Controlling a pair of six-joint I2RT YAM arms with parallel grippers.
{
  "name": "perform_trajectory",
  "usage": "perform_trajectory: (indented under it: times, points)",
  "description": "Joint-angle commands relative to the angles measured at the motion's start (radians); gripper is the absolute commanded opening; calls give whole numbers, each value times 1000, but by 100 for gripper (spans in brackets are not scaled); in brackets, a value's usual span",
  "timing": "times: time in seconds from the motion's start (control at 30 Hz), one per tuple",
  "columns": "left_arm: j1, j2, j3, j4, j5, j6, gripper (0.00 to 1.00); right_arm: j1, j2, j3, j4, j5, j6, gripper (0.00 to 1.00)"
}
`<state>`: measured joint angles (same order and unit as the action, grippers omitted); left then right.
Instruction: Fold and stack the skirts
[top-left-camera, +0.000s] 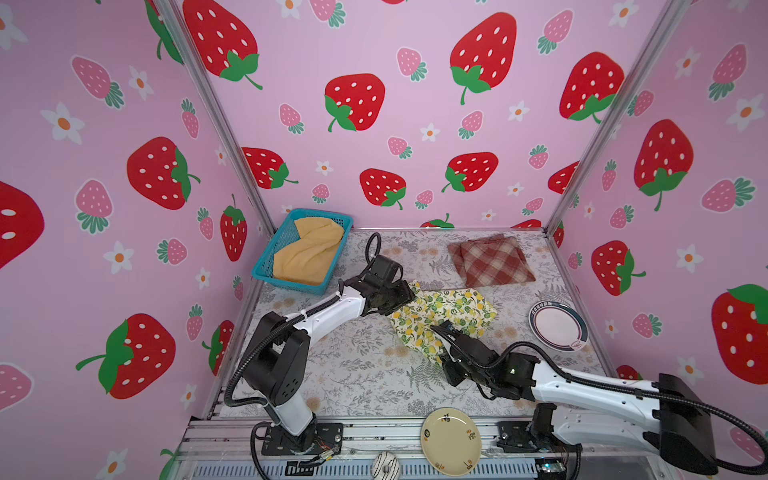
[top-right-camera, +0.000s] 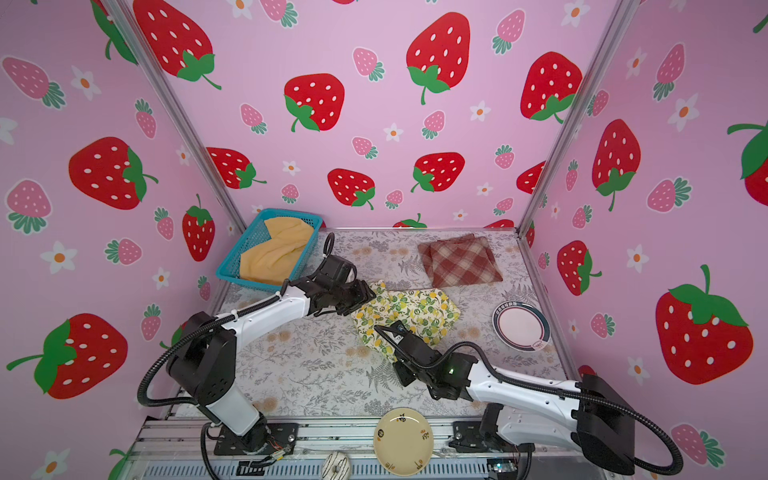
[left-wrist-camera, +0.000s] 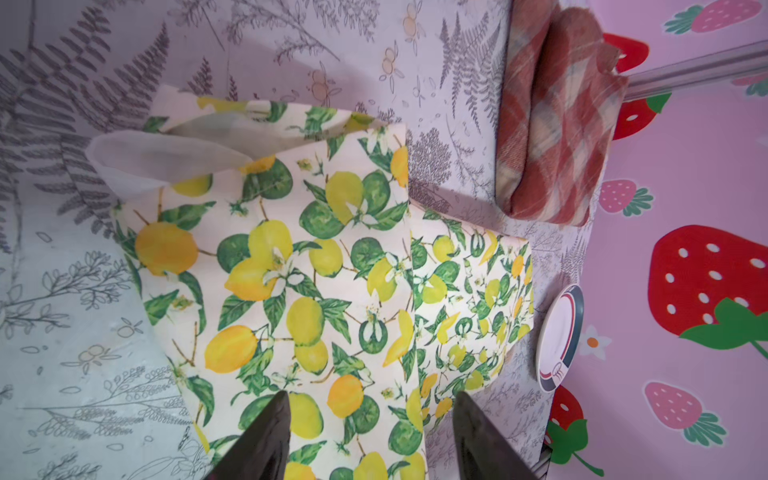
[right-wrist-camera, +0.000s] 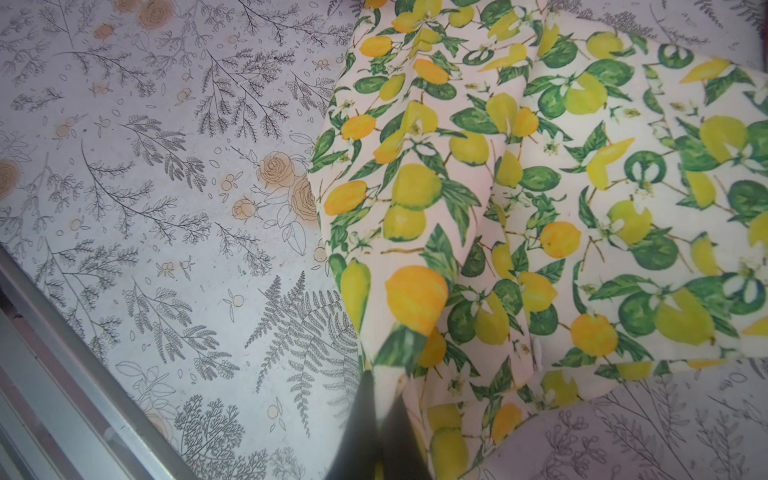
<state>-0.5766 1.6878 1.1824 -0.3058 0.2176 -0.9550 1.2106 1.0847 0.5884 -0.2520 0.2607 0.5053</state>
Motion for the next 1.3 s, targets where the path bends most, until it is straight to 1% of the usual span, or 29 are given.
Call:
perform_trajectory:
  times: [0.0, 0.3, 0.47, 0.77, 1.03, 1.17, 1.2, 1.27]
  points:
    - [-15, 14, -13, -41, -23, -6, 64, 27, -25, 36, -36, 76, 24, 5]
    - [-22, 30, 17, -68, -40, 4, 63, 49, -35, 85, -74, 135, 19, 4]
    - [-20, 52, 21, -70, -47, 11, 63, 51, -32, 97, -75, 134, 14, 4]
    - [-19, 162, 78, -52, -21, 7, 62, 59, -34, 133, -104, 150, 4, 4]
    - [-19, 216, 126, -36, -14, -2, 62, 65, -17, 119, -84, 121, -1, 4]
    - [-19, 257, 164, -44, -5, 5, 57, 72, -7, 112, -84, 122, 7, 5]
    - [-19, 266, 170, -43, 1, 6, 52, 72, -7, 110, -84, 123, 9, 5]
    - [-19, 279, 172, -40, 9, 9, 40, 74, -12, 105, -84, 126, 13, 4]
